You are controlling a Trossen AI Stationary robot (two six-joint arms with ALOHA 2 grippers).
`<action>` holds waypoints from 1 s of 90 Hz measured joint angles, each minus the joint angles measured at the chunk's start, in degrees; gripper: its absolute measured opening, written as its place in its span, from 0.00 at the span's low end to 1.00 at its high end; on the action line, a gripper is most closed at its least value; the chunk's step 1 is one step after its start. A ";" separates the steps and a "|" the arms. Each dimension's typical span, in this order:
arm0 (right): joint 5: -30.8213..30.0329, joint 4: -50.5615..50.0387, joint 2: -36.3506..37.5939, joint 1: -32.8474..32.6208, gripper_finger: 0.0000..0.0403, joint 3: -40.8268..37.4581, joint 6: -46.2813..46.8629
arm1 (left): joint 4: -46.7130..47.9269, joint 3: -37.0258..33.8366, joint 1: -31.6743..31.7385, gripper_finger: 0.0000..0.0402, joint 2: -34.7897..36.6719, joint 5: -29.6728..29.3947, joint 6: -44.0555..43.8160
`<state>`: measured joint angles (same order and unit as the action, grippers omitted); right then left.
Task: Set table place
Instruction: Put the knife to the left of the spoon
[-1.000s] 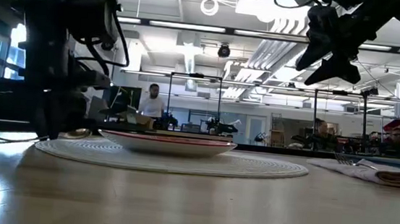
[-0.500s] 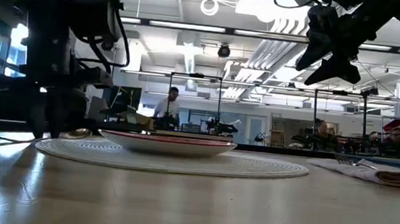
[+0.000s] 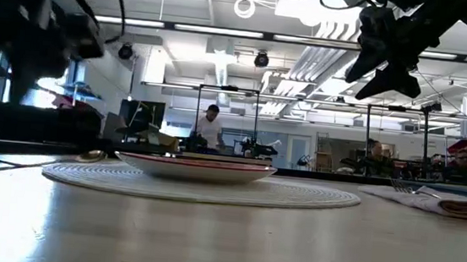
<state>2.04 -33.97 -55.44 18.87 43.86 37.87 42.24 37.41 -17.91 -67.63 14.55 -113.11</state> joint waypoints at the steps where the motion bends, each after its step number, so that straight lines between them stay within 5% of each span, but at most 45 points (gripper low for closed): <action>1: -0.08 -0.01 0.00 0.00 0.45 0.00 -0.01 | 0.12 0.00 -0.81 0.35 -0.03 0.20 -0.67; 29: -0.76 0.38 0.00 0.00 0.45 0.02 -0.83 | 2.94 -1.69 -13.74 0.32 -3.73 -0.79 -15.58; 72: 0.68 0.85 0.00 0.00 0.45 0.00 0.71 | 0.95 -4.11 -14.41 0.04 -8.62 -4.80 -16.25; 90: 0.79 0.87 0.00 0.00 0.45 0.00 0.83 | 1.02 -4.11 -14.39 0.00 -8.62 -5.28 -15.18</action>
<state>2.83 -33.10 -55.44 18.87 43.86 38.70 43.27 33.30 -32.29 -76.25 9.26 -128.29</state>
